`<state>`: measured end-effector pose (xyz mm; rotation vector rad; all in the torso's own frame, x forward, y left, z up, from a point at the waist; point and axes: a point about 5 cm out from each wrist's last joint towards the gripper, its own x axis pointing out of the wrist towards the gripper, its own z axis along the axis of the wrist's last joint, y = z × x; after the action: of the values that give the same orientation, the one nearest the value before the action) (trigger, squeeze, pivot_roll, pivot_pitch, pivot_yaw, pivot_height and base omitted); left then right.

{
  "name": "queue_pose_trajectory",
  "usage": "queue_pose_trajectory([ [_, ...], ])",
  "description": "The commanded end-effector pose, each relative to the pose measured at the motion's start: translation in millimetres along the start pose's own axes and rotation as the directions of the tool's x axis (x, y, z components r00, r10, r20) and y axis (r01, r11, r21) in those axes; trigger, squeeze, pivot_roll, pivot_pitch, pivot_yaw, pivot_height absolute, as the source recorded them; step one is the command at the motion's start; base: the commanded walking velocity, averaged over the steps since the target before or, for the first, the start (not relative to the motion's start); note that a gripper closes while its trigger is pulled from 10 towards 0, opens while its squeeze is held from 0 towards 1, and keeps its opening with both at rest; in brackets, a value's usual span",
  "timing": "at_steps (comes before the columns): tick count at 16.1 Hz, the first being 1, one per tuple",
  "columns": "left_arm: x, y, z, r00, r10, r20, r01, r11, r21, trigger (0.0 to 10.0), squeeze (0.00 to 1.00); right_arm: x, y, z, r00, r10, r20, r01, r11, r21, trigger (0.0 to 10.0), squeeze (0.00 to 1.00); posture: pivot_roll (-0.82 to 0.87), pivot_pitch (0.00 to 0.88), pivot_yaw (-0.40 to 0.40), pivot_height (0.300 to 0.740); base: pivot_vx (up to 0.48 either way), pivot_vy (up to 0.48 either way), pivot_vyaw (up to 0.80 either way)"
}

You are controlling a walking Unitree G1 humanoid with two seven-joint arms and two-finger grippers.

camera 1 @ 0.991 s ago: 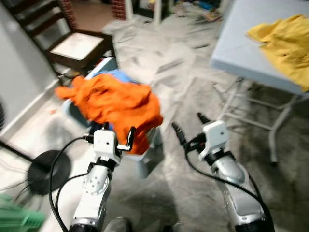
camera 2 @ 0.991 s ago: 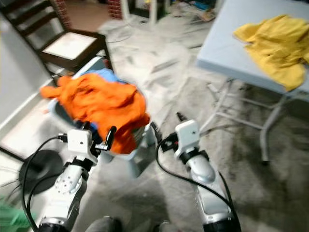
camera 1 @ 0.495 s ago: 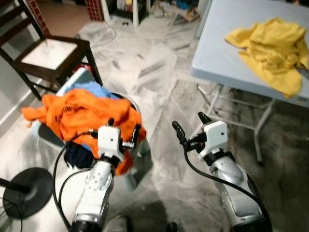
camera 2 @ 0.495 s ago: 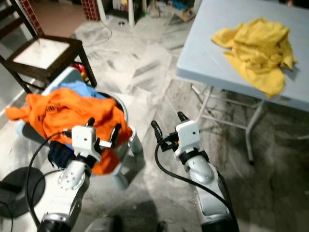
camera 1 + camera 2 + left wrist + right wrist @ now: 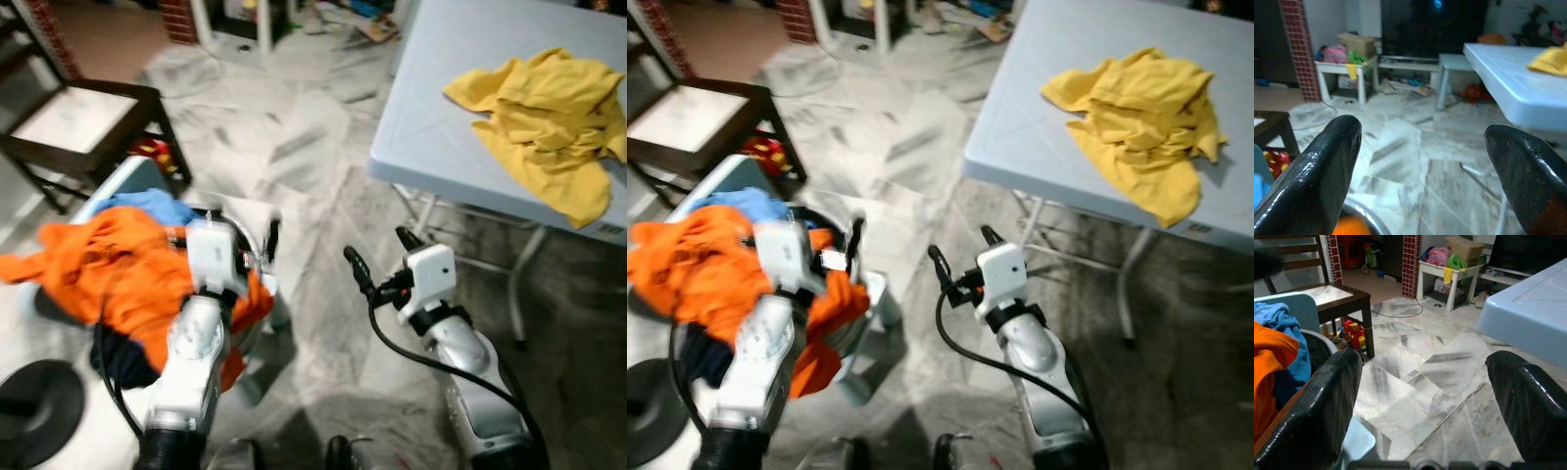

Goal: Hang hanger

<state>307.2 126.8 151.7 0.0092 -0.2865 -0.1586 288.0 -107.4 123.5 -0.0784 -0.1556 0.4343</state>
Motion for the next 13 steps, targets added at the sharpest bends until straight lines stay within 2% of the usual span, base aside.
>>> queue_pose_trajectory([
  [1, -7.5, 8.9, -12, 0.994, 0.065, -0.083, -0.064, 0.998, 0.01, 10.0, 0.0, -1.1, 8.1, -3, 0.999, 0.041, -0.011, -0.041, 0.999, -0.002, 10.0, 0.0, 0.08, 0.235, -0.029, 0.74, 0.0, 0.0, 0.0],
  [3, -8.0, 13.9, -19, 0.978, 0.139, -0.154, -0.141, 0.99, -0.002, 10.0, 0.0, -4.6, 10.6, -3, 0.997, 0.074, -0.017, -0.074, 0.997, -0.01, 10.0, 0.0, 0.07, 0.241, -0.032, 0.74, 0.0, 0.0, 0.0],
  [6, -7.6, 13.9, -23, 0.971, 0.15, -0.188, -0.152, 0.988, 0.007, 10.0, 0.0, -6.9, 9.7, -3, 0.997, 0.073, -0.018, -0.073, 0.997, -0.02, 10.0, 0.0, 0.06, 0.243, -0.034, 0.74, 0.0, 0.0, 0.71],
  [8, -5.6, 12.0, -31, 0.952, 0.14, -0.271, -0.141, 0.99, 0.015, 10.0, 0.0, -6.6, 8.4, -3, 0.998, 0.066, -0.02, -0.066, 0.998, -0.021, 10.0, 0.0, 0.06, 0.243, -0.035, 0.74, 0.0, 0.0, 0.8],
  [10, -5.0, 8.7, -40, 0.936, 0.126, -0.328, -0.14, 0.99, -0.021, 10.0, 0.0, -6.1, 8.0, -2, 0.998, 0.06, -0.018, -0.061, 0.998, -0.019, 10.0, 0.0, 0.06, 0.237, -0.034, 0.74, 0.0, 0.0, 0.0],
  [11, -0.5, 5.3, -40, 0.941, 0.104, -0.323, -0.118, 0.993, -0.025, 10.0, 0.0, -5.6, 8.1, -2, 0.998, 0.059, -0.016, -0.059, 0.998, -0.017, 10.0, 0.0, 0.06, 0.237, -0.034, 0.74, 0.0, 0.0, 0.0],
  [13, 18.1, -2.4, -27, 0.963, 0.042, -0.266, -0.048, 0.999, -0.017, 10.0, 0.0, -4.9, 7.9, -1, 0.998, 0.055, -0.015, -0.055, 0.998, -0.015, 10.0, 0.0, 0.05, 0.235, -0.028, 0.74, 0.0, 0.0, 0.0],
])
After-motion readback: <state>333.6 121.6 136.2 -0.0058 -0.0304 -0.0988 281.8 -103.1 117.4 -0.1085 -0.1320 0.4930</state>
